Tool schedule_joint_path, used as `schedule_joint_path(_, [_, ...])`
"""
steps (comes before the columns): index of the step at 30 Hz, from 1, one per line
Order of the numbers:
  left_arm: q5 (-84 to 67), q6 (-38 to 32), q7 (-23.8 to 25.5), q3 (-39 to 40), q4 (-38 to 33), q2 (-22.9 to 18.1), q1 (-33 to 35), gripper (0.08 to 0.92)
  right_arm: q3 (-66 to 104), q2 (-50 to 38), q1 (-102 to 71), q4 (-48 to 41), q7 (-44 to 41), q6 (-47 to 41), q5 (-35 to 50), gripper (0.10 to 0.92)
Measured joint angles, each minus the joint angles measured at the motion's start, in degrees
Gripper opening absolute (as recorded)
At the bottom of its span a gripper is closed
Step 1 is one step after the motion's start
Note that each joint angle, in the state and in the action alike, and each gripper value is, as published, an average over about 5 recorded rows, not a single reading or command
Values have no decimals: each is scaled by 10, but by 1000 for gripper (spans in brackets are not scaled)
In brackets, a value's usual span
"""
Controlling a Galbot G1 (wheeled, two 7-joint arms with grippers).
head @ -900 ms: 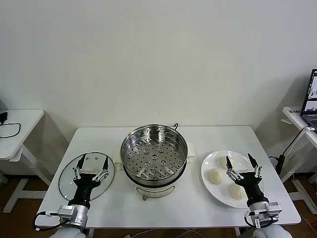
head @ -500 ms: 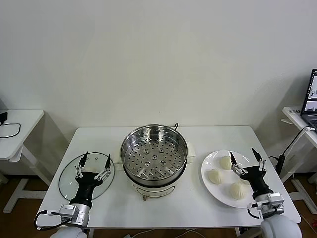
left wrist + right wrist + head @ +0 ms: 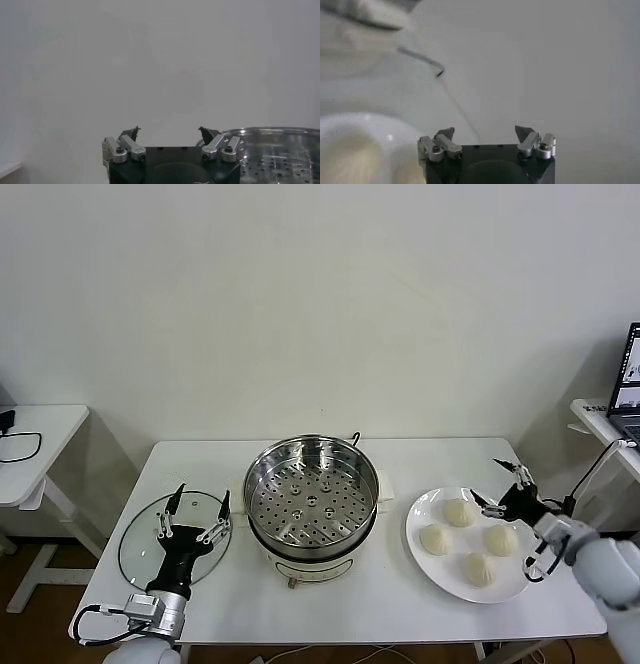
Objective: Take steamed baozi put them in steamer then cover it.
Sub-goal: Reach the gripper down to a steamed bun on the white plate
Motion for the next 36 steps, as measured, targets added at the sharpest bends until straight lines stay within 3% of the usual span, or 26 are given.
schedule_joint_path(8, [8,1,-5,11,0,-5,-2,823,-220,-30,226,-92,-165,-1,-13,823])
schedule_joint_path(15, [12,2,-7,10,1,-9,-1,823,-370,-8,363,-167,-249,-1,-28,823])
schedule_joint_path(36, [20,-1,-8,5,2,-14,5,823,-455,83,439,-298,-285,2,-107,823])
